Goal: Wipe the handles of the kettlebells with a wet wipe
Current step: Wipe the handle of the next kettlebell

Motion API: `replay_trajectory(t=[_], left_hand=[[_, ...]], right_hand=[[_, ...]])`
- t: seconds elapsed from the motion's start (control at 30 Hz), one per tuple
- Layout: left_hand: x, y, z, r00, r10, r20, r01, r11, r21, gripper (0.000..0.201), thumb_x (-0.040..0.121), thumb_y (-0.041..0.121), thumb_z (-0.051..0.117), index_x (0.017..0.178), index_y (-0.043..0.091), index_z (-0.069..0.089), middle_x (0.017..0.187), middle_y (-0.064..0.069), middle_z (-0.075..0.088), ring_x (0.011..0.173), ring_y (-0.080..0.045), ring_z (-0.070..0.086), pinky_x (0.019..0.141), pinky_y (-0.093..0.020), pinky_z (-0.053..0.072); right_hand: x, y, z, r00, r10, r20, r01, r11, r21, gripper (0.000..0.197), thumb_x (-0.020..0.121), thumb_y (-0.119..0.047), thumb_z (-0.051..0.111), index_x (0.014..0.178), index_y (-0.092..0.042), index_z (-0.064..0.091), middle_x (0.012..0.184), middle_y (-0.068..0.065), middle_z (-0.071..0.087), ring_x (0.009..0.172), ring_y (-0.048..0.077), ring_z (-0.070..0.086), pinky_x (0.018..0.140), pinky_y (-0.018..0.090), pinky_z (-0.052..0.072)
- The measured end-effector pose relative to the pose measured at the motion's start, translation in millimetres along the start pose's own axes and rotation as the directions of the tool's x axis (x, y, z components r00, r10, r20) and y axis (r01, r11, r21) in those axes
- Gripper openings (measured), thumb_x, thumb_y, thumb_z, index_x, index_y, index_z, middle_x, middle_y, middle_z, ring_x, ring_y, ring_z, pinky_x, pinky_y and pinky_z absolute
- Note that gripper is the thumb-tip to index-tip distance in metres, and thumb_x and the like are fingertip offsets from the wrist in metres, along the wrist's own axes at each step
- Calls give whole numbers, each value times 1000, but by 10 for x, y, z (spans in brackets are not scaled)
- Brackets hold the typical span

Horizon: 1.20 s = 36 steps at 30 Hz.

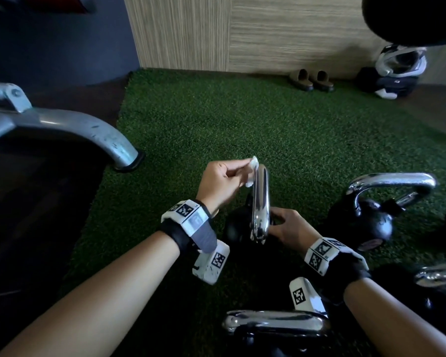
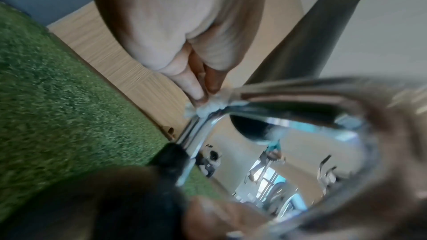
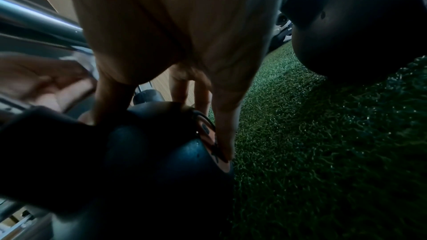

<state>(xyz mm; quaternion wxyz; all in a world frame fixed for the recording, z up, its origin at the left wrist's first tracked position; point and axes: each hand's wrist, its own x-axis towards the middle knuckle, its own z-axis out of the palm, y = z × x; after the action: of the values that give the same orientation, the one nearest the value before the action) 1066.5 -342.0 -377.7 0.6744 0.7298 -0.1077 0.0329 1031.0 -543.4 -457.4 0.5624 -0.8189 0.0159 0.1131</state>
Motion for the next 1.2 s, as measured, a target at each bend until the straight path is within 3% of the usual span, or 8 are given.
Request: replay_trajectory(t=[0.17, 0.27, 0.4, 0.53, 0.77, 0.93, 1.03, 1.2], left_hand=[[-220, 67, -82, 1000, 2, 22, -2, 1000, 24, 27, 89, 11, 78, 116, 15, 77, 109, 5, 79, 107, -9, 74, 103, -39, 56], [-123, 177, -99, 998, -69, -3, 69, 996, 57, 25, 85, 19, 84, 109, 20, 80, 101, 9, 80, 103, -6, 74, 103, -37, 56], [-193, 252, -70, 989, -144, -18, 145, 988, 56, 18, 81, 20, 87, 98, 18, 82, 92, 4, 81, 94, -16, 78, 100, -39, 58], [-478, 257, -190, 962, -215, 171, 208, 976, 57, 18, 84, 11, 83, 102, 8, 81, 94, -6, 81, 100, -25, 77, 103, -44, 57], [-697, 147, -252, 977, -123, 175, 130, 991, -30, 22, 80, 18, 87, 99, 8, 80, 93, -10, 80, 94, -28, 77, 102, -59, 54], [-948, 85, -331, 957, -1, 290, -4, 1000, 16, 24, 73, 22, 86, 93, 12, 80, 90, -1, 81, 83, -11, 76, 81, -25, 60], [-1015, 15, -319, 972, 38, 232, -43, 999, 13, 24, 73, 17, 86, 94, 8, 80, 92, -1, 81, 85, -10, 76, 79, -19, 57], [-1055, -41, -307, 968, 74, 241, -109, 985, 135, 18, 72, 13, 91, 86, 19, 81, 84, 11, 79, 81, 0, 73, 76, -13, 52]], right_hand=[[37, 27, -1, 1000, -30, -6, 31, 1000, 5, 64, 47, -53, 88, 106, -31, 78, 83, -13, 78, 77, 1, 70, 76, 23, 52], [66, 23, 3, 1000, -22, 7, 22, 1000, -17, 83, 43, -58, 86, 118, -24, 76, 95, -4, 78, 83, 9, 72, 77, 27, 55], [27, -8, 5, 999, -42, 9, 42, 999, 1, 51, 42, -57, 84, 89, -37, 79, 79, -10, 77, 77, 4, 70, 74, 26, 53], [8, -6, 9, 997, -76, 23, 76, 997, -19, 38, 45, -58, 84, 82, -51, 77, 81, -9, 77, 83, 9, 70, 83, 37, 56], [12, -145, -11, 995, -64, 80, 69, 996, -59, 45, 48, -50, 86, 84, -25, 74, 76, -11, 76, 82, 9, 69, 72, 19, 53], [34, -35, 3, 996, -78, 48, 81, 994, -72, 58, 44, -61, 82, 92, -30, 75, 92, -6, 79, 92, 11, 74, 89, 32, 58], [10, -121, 14, 995, -82, 64, 87, 994, -73, 48, 46, -57, 82, 86, -31, 74, 83, -11, 77, 82, 3, 70, 79, 21, 53], [-23, -126, 14, 997, -61, 44, 65, 994, -83, 51, 44, -60, 83, 86, -31, 77, 96, 3, 80, 95, 20, 75, 91, 42, 58]])
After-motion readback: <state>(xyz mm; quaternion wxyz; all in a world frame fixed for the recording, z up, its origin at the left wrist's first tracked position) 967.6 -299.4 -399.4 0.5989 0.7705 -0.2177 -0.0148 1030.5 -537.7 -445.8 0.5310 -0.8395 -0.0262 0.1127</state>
